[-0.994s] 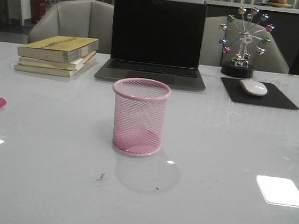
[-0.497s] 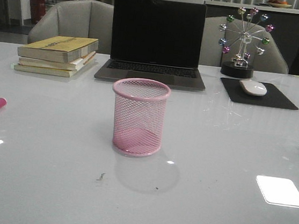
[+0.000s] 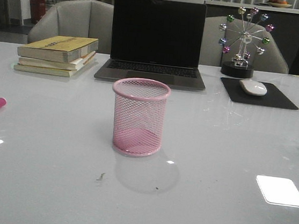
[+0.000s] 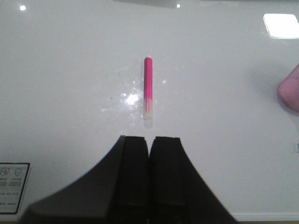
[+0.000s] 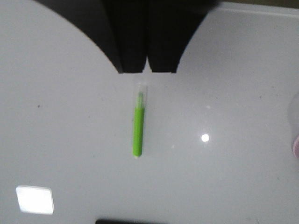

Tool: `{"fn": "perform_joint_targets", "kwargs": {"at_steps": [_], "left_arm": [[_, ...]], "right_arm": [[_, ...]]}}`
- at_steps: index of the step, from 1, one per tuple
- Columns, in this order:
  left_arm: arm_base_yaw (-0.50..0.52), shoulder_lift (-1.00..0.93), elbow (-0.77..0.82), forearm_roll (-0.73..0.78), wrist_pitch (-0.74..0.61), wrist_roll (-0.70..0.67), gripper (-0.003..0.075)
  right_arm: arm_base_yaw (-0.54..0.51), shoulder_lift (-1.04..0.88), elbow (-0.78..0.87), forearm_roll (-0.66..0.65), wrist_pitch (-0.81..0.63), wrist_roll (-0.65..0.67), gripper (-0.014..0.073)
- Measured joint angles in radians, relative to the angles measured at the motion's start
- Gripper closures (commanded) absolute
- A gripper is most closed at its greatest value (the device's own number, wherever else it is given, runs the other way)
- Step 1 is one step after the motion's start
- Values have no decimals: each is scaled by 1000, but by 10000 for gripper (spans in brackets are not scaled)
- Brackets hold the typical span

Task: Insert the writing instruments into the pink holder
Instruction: 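Lower the right gripper onto the lime-green marker and close on it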

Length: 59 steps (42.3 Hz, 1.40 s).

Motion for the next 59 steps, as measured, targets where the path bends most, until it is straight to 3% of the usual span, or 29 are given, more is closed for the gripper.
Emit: {"fn": "perform_joint_targets", "kwargs": {"at_steps": [4,10,14,20,36,59], "left_arm": [[0,38,12,1,0,0,543],[0,76,22,5,-22,12,262],[0,85,22,5,-47,31,171],[-27,88,22,-5,-83,43,175],[-245,88,22,-13,-138,53,213],[-256,88,22,-13,-138,53,213]], "right_arm": [[0,71,7,0,4,0,475],[0,176,7,0,6,13,188],[0,242,7,0,6,24,106],[-10,365,-21,5,4,54,106],[-67,773,-247,30,-45,67,106],[-67,1170,-577,95,-38,-9,106]]}}
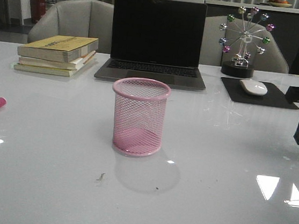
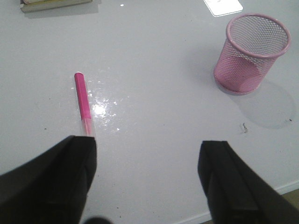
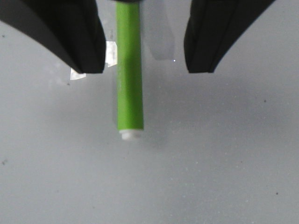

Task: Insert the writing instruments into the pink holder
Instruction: 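Lower the right gripper onto the lime-green marker and close on it, then lift the green marker upright with the right gripper toward the holder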

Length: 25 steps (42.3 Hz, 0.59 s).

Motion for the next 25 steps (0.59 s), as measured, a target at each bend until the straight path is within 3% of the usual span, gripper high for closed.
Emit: {"fn": "perform_joint_targets", "kwargs": {"at_steps": [12,21,25], "left_arm": [[0,0,0,0,0,0,213],[0,0,0,0,0,0,213],[0,0,0,0,0,0,213]], "right_arm": [[0,101,-83,-5,21,-14,114],[0,111,-92,-23,22,-14,329],[0,111,-93,-27,25,-14,355]]}}
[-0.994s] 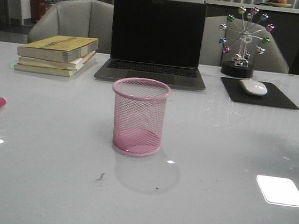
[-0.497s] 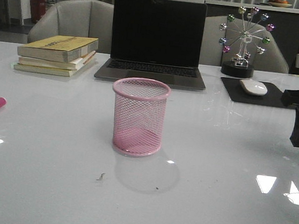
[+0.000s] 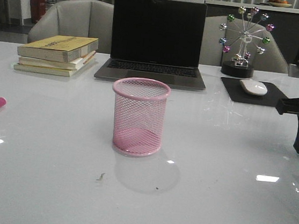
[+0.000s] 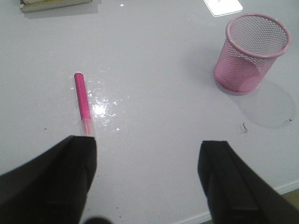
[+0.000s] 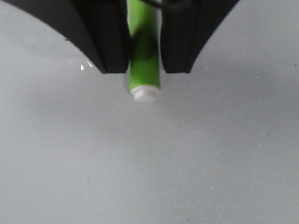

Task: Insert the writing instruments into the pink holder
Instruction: 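Lift the green marker upright with the right gripper toward the holder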

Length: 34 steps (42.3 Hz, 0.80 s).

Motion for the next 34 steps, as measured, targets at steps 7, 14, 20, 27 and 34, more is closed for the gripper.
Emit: {"fn": "perform_joint_targets", "kwargs": {"at_steps": [7,14,20,27,34], "left_arm": [[0,0,0,0,0,0,213],[0,0,0,0,0,0,213],[0,0,0,0,0,0,213],[-1,0,0,0,0,0,213],[-1,0,0,0,0,0,213]], "right_arm": [[0,2,-2,-1,6,0,353],[0,5,-6,-9,26,-18,331],[0,5,-6,-12,40,-29,328],[0,5,-10,-12,54,-40,327],[0,5,-10,-14,67,-44,256]]}}
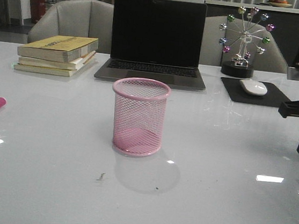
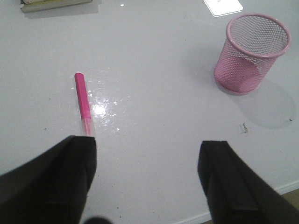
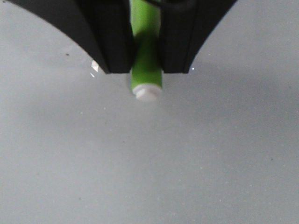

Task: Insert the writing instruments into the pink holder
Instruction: 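Lift the green marker upright with the right gripper toward the holder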

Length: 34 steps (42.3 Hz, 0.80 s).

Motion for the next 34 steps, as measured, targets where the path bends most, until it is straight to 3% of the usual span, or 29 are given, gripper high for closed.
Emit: {"fn": "perform_joint_targets", "kwargs": {"at_steps": [10,18,21,28,34], "left_arm": [[0,0,0,0,0,0,213],[0,0,0,0,0,0,213],[0,0,0,0,0,0,213],[0,0,0,0,0,0,213],[0,0,0,0,0,0,213]], "right_arm": [[0,4,0,-2,14,-4,269],[0,4,0,-2,14,-6,443],[0,4,0,-2,14,-6,473],[2,-32,6,0,-9,-7,479],[44,-164,62,11,-119,-7,479]]}}
